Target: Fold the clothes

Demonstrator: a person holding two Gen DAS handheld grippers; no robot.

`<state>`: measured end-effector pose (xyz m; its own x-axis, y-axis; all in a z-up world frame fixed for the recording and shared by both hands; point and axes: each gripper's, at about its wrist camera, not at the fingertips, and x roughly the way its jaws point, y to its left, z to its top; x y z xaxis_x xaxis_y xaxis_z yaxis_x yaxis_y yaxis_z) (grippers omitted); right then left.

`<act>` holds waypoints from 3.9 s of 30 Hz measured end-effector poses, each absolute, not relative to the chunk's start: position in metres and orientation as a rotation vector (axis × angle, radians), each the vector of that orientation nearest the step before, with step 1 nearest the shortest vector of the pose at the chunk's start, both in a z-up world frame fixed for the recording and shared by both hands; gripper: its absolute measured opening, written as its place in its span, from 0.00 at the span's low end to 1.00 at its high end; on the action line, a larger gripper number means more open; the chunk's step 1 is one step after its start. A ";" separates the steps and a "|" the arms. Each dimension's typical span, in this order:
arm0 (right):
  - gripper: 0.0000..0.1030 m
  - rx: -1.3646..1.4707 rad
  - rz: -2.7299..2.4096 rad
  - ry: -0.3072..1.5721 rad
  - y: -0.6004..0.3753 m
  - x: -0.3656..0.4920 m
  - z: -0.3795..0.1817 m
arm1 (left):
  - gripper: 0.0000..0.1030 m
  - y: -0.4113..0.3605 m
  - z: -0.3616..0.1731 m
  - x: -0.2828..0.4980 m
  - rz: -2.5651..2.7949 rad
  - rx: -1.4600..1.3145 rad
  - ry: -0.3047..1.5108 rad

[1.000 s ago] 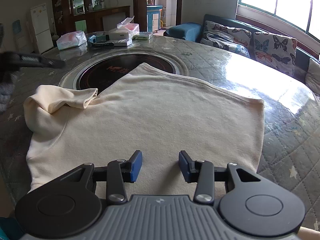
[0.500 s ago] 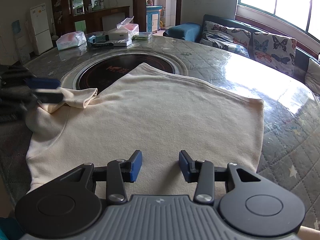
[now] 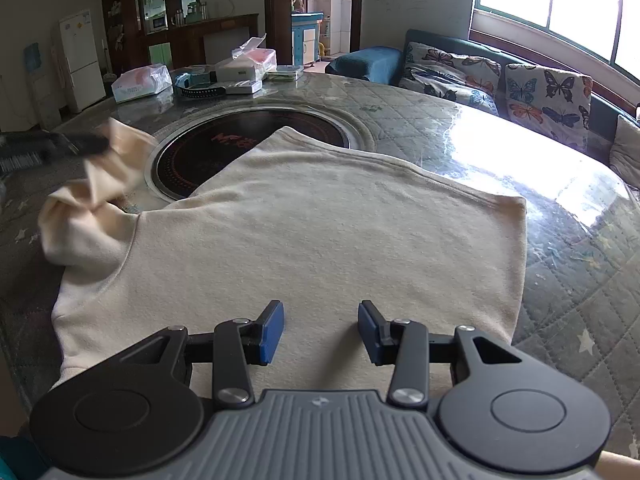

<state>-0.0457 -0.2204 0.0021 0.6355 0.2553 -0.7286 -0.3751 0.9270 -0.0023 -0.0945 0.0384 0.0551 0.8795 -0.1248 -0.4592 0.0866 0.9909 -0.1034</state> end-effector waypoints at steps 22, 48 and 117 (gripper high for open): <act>0.39 -0.346 0.738 0.728 -0.114 -0.082 0.028 | 0.10 0.125 0.028 -0.080 0.064 -0.157 0.558; 0.41 -0.333 0.943 0.798 -0.051 -0.066 0.003 | 0.95 0.077 0.022 -0.050 -0.181 -0.182 0.652; 0.38 -0.294 0.497 0.838 -0.251 -0.111 0.009 | 1.00 -0.046 0.044 -0.073 -0.367 0.009 0.588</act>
<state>-0.1107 -0.2510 0.0093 0.5651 0.3029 -0.7674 -0.5285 0.8472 -0.0548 -0.0729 -0.0459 0.0441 0.7692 -0.3355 -0.5439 0.3404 0.9354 -0.0956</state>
